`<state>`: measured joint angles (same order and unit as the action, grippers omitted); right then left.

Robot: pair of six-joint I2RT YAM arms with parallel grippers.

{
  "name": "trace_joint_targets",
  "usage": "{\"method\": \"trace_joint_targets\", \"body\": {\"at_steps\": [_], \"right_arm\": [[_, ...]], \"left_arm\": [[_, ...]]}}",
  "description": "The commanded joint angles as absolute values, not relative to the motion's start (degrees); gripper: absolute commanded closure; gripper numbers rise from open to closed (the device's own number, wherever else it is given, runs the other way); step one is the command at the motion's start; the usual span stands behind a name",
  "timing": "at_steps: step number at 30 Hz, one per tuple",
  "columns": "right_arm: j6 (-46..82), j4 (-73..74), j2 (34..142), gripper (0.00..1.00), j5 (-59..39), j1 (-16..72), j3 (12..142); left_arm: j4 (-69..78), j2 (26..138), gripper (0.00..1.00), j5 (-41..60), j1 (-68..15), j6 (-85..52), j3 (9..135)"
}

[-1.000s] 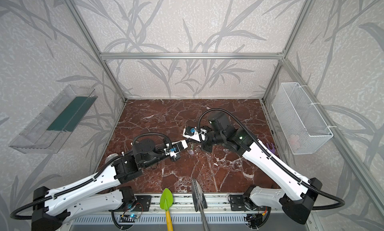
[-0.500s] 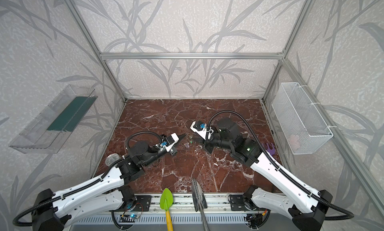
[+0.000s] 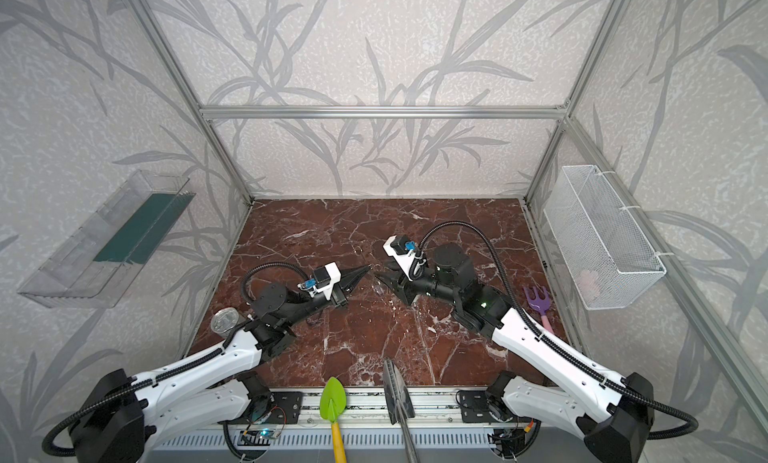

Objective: Put the keys on the keyring

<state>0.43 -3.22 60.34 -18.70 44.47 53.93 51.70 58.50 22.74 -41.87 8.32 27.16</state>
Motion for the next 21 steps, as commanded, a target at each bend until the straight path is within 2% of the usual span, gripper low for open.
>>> {"method": "trace_joint_targets", "body": {"at_steps": [1,4,12,21], "right_arm": [[1.98,0.26,61.34,0.63,-20.35,44.49,54.04],[1.86,0.52,61.65,0.64,-20.3,44.56,54.05],[1.45,0.13,61.64,0.82,-21.09,44.56,54.01],[0.71,-1.33,61.76,0.95,-22.5,44.65,54.53]], "left_arm": [[59.02,58.64,1.0,25.0,-41.57,5.74,26.72],[59.41,58.71,1.0,25.14,-41.57,5.56,26.65],[60.55,58.42,1.0,24.57,-41.48,5.36,26.11],[61.17,58.07,1.0,24.14,-41.4,5.37,25.58]]}}
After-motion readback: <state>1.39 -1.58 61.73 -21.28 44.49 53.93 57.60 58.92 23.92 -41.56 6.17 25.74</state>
